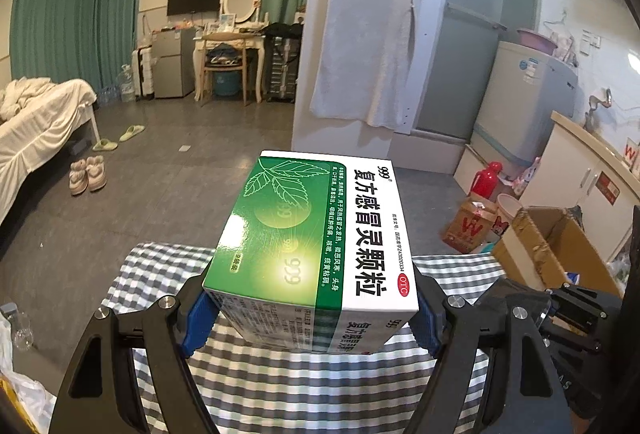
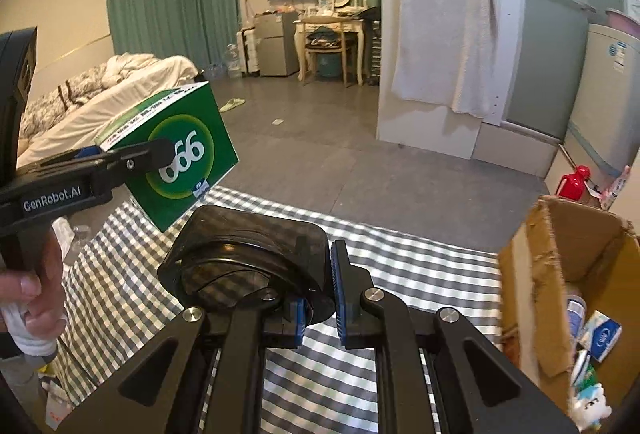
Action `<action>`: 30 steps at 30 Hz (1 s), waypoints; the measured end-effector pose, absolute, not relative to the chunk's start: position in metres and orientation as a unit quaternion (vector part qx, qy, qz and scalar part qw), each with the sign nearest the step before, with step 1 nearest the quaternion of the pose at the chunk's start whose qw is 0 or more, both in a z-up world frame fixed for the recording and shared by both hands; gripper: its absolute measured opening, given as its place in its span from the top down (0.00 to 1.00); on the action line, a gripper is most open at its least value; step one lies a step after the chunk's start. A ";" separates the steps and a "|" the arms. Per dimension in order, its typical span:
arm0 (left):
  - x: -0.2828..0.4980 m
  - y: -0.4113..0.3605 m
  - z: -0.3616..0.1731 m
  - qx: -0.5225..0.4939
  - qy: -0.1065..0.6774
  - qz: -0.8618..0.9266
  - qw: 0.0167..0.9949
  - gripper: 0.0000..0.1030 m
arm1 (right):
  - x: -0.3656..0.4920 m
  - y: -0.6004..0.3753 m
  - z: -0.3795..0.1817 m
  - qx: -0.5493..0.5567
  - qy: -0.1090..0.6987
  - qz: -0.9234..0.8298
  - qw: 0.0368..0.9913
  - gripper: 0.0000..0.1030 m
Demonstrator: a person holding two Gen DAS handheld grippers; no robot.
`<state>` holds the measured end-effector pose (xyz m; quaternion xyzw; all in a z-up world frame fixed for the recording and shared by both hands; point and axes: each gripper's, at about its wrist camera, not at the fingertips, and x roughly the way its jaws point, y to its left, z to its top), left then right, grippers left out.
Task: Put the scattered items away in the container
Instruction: 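Carry the medicine box and black object together over the cardboard box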
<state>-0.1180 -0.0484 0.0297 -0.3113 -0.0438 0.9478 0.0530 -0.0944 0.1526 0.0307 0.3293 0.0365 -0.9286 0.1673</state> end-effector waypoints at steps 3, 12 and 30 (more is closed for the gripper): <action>-0.117 -0.036 0.037 -0.305 -0.038 0.950 0.061 0.22 | -0.090 0.166 0.037 0.326 0.036 -0.932 0.157 0.90; -0.112 0.002 0.051 -0.294 -0.030 0.951 0.090 0.22 | -0.073 0.206 0.054 0.311 0.029 -0.942 0.121 0.90; -0.106 0.084 0.070 -0.287 -0.011 0.944 0.162 0.22 | -0.053 0.290 0.083 0.300 0.010 -0.953 0.043 0.90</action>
